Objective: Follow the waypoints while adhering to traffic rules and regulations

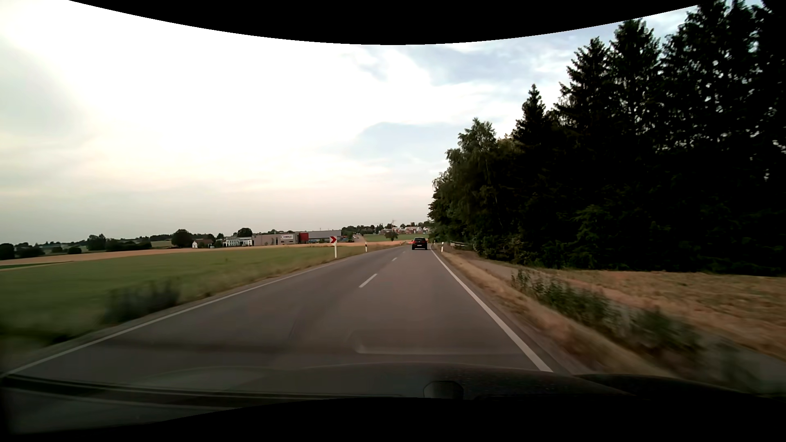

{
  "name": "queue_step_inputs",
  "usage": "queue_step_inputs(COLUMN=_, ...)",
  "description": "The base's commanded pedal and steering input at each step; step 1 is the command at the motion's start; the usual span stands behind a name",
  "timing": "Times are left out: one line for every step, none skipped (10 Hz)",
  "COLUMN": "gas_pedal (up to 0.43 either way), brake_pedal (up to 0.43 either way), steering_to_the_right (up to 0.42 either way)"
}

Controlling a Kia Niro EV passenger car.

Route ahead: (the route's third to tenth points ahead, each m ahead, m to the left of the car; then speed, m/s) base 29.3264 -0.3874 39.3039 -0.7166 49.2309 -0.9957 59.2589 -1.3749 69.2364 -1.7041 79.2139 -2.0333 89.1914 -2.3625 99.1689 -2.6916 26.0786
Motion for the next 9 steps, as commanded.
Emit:
queue_step_inputs(gas_pedal=0.020, brake_pedal=0.006, steering_to_the_right=0.007)
queue_step_inputs(gas_pedal=0.020, brake_pedal=0.006, steering_to_the_right=0.007)
queue_step_inputs(gas_pedal=0.020, brake_pedal=0.006, steering_to_the_right=0.007)
queue_step_inputs(gas_pedal=0.020, brake_pedal=0.006, steering_to_the_right=0.006)
queue_step_inputs(gas_pedal=0.020, brake_pedal=0.006, steering_to_the_right=0.006)
queue_step_inputs(gas_pedal=0.020, brake_pedal=0.006, steering_to_the_right=0.006)
queue_step_inputs(gas_pedal=0.020, brake_pedal=0.006, steering_to_the_right=0.006)
queue_step_inputs(gas_pedal=0.020, brake_pedal=0.006, steering_to_the_right=0.006)
queue_step_inputs(gas_pedal=0.020, brake_pedal=0.006, steering_to_the_right=0.005)
